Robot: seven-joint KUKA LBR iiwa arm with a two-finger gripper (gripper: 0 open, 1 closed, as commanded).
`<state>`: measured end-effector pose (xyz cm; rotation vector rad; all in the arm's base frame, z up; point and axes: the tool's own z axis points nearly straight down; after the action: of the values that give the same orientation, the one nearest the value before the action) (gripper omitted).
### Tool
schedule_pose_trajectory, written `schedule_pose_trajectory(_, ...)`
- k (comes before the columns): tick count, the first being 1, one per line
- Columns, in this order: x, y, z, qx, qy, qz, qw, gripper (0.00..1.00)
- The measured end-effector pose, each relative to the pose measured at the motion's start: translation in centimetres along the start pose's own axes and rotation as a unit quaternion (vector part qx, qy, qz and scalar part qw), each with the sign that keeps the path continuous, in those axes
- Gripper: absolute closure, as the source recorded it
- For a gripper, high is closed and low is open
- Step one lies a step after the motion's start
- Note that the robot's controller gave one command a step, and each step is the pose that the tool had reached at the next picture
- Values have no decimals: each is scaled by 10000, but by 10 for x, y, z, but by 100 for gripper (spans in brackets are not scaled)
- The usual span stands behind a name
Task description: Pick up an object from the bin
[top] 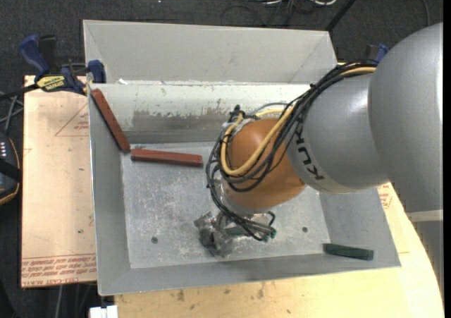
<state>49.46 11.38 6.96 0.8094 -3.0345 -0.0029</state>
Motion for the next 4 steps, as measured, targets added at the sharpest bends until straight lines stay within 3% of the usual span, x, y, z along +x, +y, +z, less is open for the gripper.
schedule_pose_trajectory(1, -3, -1, -2, 15, -60, 4, 10000, 0)
schedule_pose_trajectory(2, -3, -1, -2, 14, -57, 3, 10000, 0)
schedule_pose_trajectory(3, 41, -59, -1, 16, -23, -980, 9952, 100)
schedule_pose_trajectory(4, 41, -59, -1, 15, -23, -978, 9952, 100)
